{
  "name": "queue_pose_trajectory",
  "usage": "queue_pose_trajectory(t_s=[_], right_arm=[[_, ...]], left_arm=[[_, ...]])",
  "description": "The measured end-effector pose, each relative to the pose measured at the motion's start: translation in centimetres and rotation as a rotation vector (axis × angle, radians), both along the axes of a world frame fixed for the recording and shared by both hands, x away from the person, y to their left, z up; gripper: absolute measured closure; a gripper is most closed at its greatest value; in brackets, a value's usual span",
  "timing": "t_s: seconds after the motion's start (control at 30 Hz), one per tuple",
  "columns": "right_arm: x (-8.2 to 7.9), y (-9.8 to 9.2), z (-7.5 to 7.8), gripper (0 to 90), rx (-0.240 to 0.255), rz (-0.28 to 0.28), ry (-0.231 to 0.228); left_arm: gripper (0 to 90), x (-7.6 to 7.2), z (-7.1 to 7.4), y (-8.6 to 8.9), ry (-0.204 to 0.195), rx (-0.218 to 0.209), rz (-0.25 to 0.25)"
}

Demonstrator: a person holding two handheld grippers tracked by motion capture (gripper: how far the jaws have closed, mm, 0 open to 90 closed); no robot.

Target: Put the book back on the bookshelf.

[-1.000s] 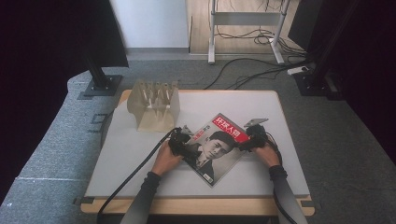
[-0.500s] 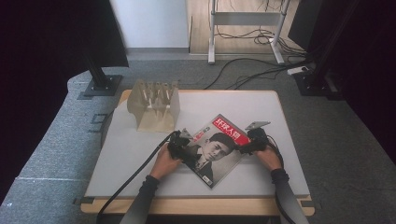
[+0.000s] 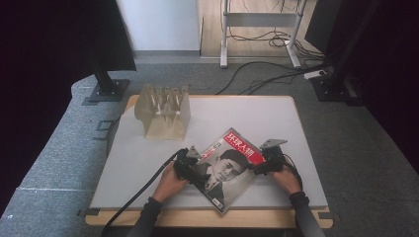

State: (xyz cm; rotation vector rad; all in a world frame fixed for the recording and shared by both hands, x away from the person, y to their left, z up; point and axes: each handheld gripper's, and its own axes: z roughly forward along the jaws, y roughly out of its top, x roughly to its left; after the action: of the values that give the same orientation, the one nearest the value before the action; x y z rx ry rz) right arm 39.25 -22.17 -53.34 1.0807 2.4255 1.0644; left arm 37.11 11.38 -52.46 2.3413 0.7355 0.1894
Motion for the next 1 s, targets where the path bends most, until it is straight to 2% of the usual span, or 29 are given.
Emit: queue_pose_trajectory(t_s=[0.1,0.27,0.37,0.4,0.43,0.47,0.57,0.6,0.83,1.0], right_arm=[[-0.8,0.1,-0.1,1.8,0.005,-0.001,-0.009],[-1.5,-0.2,0.4,2.2,-0.045,0.003,-0.023],[-2.7,-1.0,0.9,2.5,-0.064,-0.014,-0.034],[-3.5,-1.4,0.9,3.1,-0.070,-0.027,-0.039],[-3.5,-1.4,0.9,3.1,-0.070,-0.027,-0.039],[-4.3,-1.8,0.9,3.0,-0.077,-0.034,-0.048],[-4.8,-2.1,0.7,3.2,-0.072,-0.042,-0.044],[-5.1,-2.2,0.6,3.2,-0.064,-0.034,-0.028],[-5.1,-2.2,0.2,0.0,-0.085,-0.041,-0.035],[-4.4,-2.2,0.2,0.0,-0.097,-0.080,-0.062]], left_arm=[[0.0,-0.4,0.0,0.1,-0.001,-0.003,-0.003],[0.0,-0.5,-0.1,0.2,0.000,-0.010,0.004],[0.0,-0.4,0.0,0.2,0.008,-0.017,0.011],[0.0,-0.4,0.0,0.2,0.010,-0.018,0.013],[0.0,-0.4,0.0,0.2,0.010,-0.018,0.014],[0.0,-0.5,0.0,0.2,0.008,-0.020,0.020],[0.0,-0.5,-0.1,0.1,0.002,-0.015,0.020],[0.0,-0.6,-0.1,0.1,0.004,-0.016,0.022],[0.0,-1.0,0.0,0.1,0.010,-0.011,0.024],[0.0,-1.4,0.1,0.6,0.034,-0.032,0.021]])
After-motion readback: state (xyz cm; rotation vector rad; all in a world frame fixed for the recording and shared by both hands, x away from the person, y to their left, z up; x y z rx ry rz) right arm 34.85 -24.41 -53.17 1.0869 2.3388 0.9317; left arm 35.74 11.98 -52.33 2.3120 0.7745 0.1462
